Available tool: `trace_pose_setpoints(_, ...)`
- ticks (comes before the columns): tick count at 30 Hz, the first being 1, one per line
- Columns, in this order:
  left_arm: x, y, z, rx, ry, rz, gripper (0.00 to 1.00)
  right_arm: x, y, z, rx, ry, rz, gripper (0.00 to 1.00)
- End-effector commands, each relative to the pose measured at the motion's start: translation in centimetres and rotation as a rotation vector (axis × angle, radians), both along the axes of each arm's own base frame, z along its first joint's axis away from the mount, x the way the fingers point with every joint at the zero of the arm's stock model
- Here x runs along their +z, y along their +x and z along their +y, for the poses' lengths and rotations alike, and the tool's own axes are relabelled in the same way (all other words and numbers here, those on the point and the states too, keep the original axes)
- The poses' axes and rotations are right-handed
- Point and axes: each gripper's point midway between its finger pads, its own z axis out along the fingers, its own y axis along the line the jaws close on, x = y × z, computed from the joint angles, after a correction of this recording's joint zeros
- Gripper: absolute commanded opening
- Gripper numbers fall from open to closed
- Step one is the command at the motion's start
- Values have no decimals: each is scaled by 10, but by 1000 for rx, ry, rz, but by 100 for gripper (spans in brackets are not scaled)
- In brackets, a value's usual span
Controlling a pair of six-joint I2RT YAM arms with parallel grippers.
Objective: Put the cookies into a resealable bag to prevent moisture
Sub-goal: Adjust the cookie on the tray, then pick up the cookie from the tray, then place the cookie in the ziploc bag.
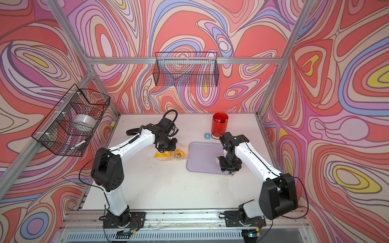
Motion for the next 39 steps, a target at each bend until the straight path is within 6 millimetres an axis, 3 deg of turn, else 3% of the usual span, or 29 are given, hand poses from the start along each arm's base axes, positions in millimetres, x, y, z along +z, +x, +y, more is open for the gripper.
trace_pose_setpoints(1, 0, 3, 0, 5, -4, 2, 0, -5, -1, 4, 15, 22, 17, 48)
trace_pose_setpoints(6, -1, 3, 0, 5, -4, 6, 0, 0, 2, 4, 15, 22, -4, 38)
trace_pose_setpoints(13, -1, 3, -2, 1, -13, 7, 0, 39, 24, 1, 8, 17, -183, 34)
trace_pose_setpoints(18, 0, 3, -3, 0, -18, 6, 0, 81, 33, 37, 114, 239, -313, 34)
trace_pose_setpoints(21, 0, 3, -4, -1, -23, 6, 0, 91, 31, 62, 194, 341, -320, 34)
trace_pose_setpoints(26, 3, 3, -5, -2, -30, 3, 0, 87, 23, 107, 348, 389, -293, 34)
trace_pose_setpoints(30, 4, 3, -5, -6, -30, 6, 0, 73, 25, 139, 421, 399, -261, 34)
trace_pose_setpoints(39, 6, 1, -3, -9, -21, 7, 0, 50, 59, 180, 415, 447, -294, 34)
